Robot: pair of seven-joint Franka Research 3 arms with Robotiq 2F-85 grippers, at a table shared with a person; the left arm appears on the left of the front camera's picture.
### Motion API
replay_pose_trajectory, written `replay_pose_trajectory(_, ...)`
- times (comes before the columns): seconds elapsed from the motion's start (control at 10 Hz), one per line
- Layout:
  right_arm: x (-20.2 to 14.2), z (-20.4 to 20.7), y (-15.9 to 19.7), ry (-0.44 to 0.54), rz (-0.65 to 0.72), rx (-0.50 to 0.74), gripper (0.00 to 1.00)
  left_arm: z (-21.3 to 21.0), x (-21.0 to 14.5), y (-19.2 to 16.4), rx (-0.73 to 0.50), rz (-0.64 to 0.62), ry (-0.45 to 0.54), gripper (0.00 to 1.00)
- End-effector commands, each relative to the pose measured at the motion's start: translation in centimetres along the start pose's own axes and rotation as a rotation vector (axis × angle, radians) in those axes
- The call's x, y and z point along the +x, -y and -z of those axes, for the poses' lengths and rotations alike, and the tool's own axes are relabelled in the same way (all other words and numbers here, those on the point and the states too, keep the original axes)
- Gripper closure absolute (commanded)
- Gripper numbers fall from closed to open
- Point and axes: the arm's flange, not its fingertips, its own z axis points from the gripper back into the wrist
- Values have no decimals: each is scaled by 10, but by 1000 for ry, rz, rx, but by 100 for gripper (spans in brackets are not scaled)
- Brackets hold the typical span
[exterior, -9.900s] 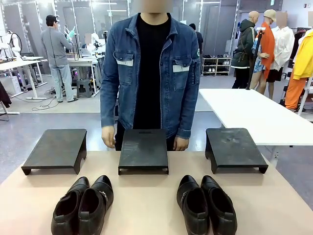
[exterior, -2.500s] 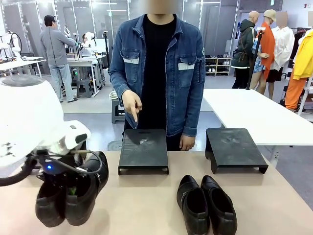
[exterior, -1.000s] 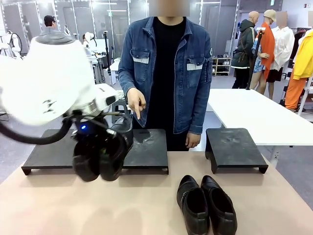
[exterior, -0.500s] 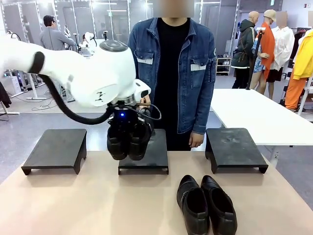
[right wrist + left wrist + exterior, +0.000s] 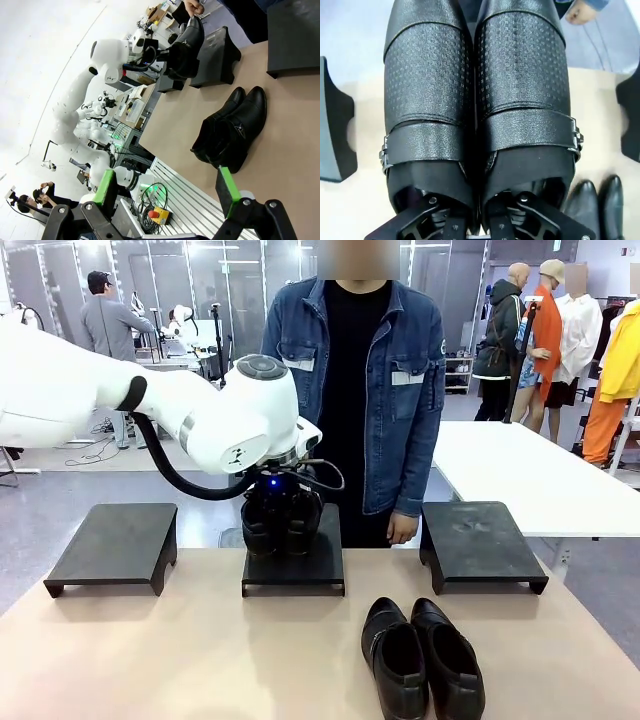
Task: Place the shoes on the stand as instructed by the person.
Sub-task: Pick up one pair of Shoes and place it on the Shoes Stand indicated by the person.
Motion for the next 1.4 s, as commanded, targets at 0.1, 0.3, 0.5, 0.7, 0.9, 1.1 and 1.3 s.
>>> replay_pose_trajectory(0.1, 1, -1, 0, 6, -19, 11, 0, 14, 8, 9, -15, 23, 76, 91)
replay_pose_trajectory(0.3, 1, -1, 0, 6, -19, 11, 0, 27, 7, 9, -12, 25, 92, 91)
replay_pose_trajectory(0.5, 1, -1, 0, 6, -19, 11, 0, 39, 5, 6, -6, 15, 89, 91)
replay_pose_trajectory(0.7, 1, -1, 0, 6, -19, 11, 0, 47, 1, 5, -1, 20, 84, 91)
replay_pose_trajectory(0.9, 1, -1, 0, 6, -19, 11, 0, 56, -1, 7, 11, 37, 75, 91)
replay_pose_trajectory(1.1, 1, -1, 0, 6, -19, 11, 0, 59, -4, 9, 11, 37, 65, 60)
replay_pose_trajectory(1.3, 1, -1, 0, 6, -19, 11, 0, 55, -3, 9, 13, 39, 72, 11)
